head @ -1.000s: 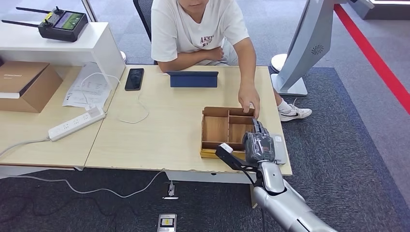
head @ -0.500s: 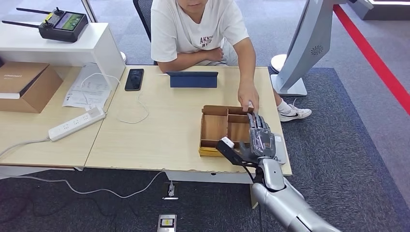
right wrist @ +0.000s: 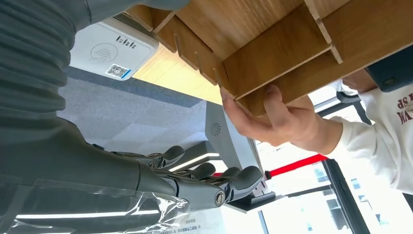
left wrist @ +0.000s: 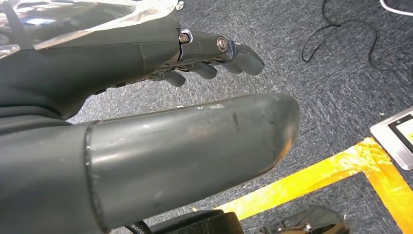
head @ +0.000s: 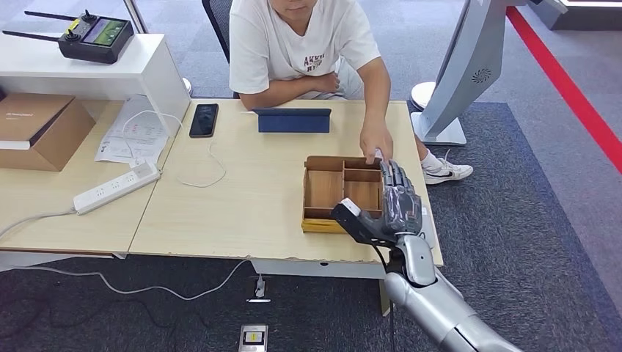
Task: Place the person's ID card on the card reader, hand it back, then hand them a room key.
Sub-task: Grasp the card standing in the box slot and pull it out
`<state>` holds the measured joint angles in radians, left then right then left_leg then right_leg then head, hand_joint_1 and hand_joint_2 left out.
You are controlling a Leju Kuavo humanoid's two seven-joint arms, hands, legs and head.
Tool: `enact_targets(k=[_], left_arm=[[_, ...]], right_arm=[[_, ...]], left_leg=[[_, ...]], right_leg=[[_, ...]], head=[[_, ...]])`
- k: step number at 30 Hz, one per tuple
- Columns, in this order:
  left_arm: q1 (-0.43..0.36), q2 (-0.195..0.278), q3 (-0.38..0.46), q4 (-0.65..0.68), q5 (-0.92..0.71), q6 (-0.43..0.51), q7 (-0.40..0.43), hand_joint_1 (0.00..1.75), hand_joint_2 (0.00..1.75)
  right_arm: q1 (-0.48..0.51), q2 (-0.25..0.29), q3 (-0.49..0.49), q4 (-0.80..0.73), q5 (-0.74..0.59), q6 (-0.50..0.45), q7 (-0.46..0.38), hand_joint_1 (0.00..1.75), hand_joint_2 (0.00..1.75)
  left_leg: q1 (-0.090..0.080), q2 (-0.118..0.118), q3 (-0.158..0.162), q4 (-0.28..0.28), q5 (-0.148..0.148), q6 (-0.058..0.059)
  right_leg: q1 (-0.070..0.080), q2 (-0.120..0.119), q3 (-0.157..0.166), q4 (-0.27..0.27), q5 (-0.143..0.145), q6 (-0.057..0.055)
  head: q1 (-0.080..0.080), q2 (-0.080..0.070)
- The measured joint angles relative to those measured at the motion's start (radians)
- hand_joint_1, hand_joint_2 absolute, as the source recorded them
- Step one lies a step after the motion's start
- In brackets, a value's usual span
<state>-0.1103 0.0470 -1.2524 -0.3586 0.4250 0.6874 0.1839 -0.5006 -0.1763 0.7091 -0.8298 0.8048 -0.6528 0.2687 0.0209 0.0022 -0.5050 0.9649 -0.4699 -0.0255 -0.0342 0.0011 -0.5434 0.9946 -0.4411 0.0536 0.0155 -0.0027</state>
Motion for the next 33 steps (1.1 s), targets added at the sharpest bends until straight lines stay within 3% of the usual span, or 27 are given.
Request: enact_targets(k=[3, 8, 12, 23, 33], left_arm=[[0.000, 0.000, 0.000, 0.000, 0.000, 0.001, 0.000, 0.00, 0.00], [0.000, 0.000, 0.000, 0.000, 0.000, 0.001, -0.007, 0.00, 0.00], [0.000, 0.000, 0.000, 0.000, -0.001, 0.000, -0.014, 0.00, 0.00], [0.000, 0.001, 0.000, 0.000, -0.002, -0.002, -0.018, 0.00, 0.00], [-0.001, 0.001, 0.000, 0.000, -0.006, -0.002, -0.009, 0.00, 0.00]], right_arm=[[0.007, -0.006, -0.008, -0.025, -0.026, -0.011, -0.022, 0.00, 1.75], [0.036, -0.008, -0.023, -0.103, -0.130, -0.030, -0.134, 0.00, 1.75], [0.060, -0.009, -0.021, -0.187, -0.158, 0.045, -0.175, 0.00, 1.75], [0.101, -0.010, 0.017, -0.316, -0.098, 0.281, -0.163, 0.00, 1.75], [0.099, -0.008, 0.067, -0.304, 0.002, 0.336, -0.117, 0.00, 1.75]], left_leg=[[0.000, 0.000, 0.000, 0.000, 0.000, 0.000], [0.000, 0.000, 0.000, 0.000, 0.000, 0.000], [0.000, 0.000, 0.000, 0.000, 0.000, 0.000], [0.000, 0.000, 0.000, 0.000, 0.000, 0.000], [0.000, 0.000, 0.000, 0.000, 0.000, 0.000]], right_leg=[[0.000, 0.000, 0.000, 0.000, 0.000, 0.000], [0.000, 0.000, 0.000, 0.000, 0.000, 0.000], [0.000, 0.000, 0.000, 0.000, 0.000, 0.000], [0.000, 0.000, 0.000, 0.000, 0.000, 0.000], [0.000, 0.000, 0.000, 0.000, 0.000, 0.000]], head=[[0.000, 0.000], [0.000, 0.000], [0.000, 0.000], [0.000, 0.000], [0.000, 0.000]])
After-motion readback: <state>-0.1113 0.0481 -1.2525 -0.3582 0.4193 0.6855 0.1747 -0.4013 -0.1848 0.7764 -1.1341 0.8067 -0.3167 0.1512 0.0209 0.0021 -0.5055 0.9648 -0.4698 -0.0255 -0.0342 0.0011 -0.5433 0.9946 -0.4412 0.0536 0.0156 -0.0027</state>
